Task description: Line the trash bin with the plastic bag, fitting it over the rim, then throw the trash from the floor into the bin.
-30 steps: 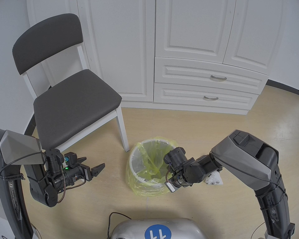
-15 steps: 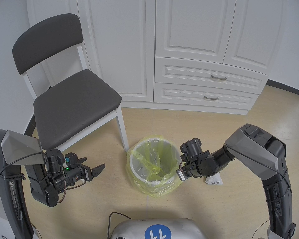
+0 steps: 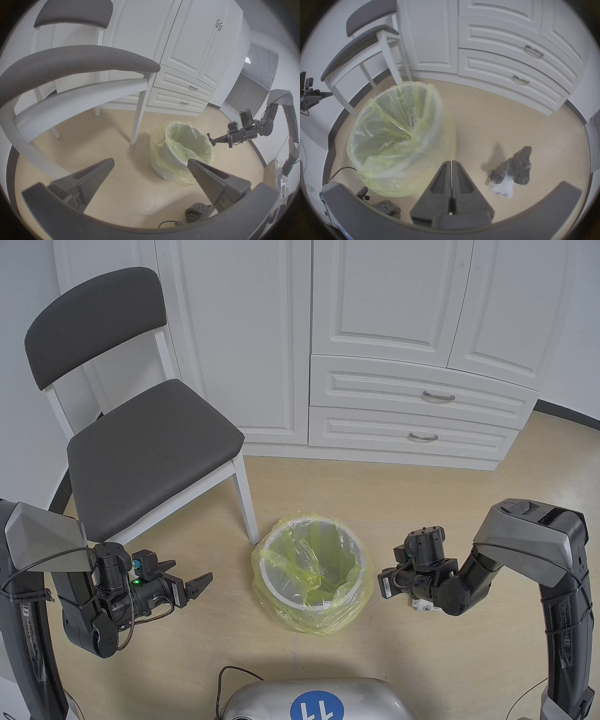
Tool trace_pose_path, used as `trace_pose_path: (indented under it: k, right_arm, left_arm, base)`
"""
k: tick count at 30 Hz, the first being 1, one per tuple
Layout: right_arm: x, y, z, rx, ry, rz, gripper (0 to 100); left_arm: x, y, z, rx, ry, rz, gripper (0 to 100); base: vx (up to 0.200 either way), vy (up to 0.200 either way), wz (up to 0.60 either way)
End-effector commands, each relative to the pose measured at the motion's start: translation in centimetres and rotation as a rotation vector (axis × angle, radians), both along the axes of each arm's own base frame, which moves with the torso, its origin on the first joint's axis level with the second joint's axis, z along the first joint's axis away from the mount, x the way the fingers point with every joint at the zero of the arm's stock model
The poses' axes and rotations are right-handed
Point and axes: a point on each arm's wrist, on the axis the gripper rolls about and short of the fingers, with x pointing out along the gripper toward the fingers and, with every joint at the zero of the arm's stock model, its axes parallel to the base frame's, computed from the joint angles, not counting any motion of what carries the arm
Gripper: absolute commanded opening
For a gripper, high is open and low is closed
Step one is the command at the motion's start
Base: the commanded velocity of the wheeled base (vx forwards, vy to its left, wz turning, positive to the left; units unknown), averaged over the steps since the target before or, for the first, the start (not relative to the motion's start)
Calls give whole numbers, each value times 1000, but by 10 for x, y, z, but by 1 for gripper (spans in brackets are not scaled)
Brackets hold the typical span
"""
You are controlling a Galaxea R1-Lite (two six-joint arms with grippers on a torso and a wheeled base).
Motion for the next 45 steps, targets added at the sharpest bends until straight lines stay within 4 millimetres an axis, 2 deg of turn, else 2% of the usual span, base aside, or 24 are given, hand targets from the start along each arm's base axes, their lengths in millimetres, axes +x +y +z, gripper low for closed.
trace_pose_path:
  k: [1,7,9,13,15,16,22,25,32,37,45]
  right_arm:
    - [-1,-23,-19,14,55,-29,0]
    - [9,-31,-28,37,59,-19,0]
    - [12,-32,-24,54,42,-18,0]
    - [8,-32,-20,84,29,19,0]
    - [-3,-33,-22,65,20,69,0]
    - [-3,-33,-22,53,9,81,100]
    - [-6,-38,-29,-82,-71,178,100]
    - [-10,-40,-34,-155,-81,278,100]
    - [-3,-51,-39,-139,-129,506,100]
    - [11,-48,-37,-163,-172,567,100]
    - [33,-39,-36,-185,-124,671,100]
  left_arm:
    - [-3,-6,-9,6,31,-21,100]
    - [-4,-7,-12,12,44,-26,100]
    - [-3,-7,-11,12,38,-23,100]
    - [-3,-5,-9,11,33,-15,100]
    - [-6,-2,-9,12,38,-8,100]
    - [-6,-2,-8,12,40,-6,100]
    - [-16,0,-7,15,62,-5,100]
    - [-23,2,1,17,57,5,100]
    - [-37,8,22,42,6,31,100]
    - [-43,9,30,42,-15,30,100]
    - [-50,12,44,43,-58,45,100]
  base:
    - [0,0,0]
    - [0,0,0]
    - [0,0,0]
    - [0,0,0]
    - [0,0,0]
    - [0,0,0]
    - [0,0,0]
    - [0,0,0]
    - [0,0,0]
    - [0,0,0]
    - [0,0,0]
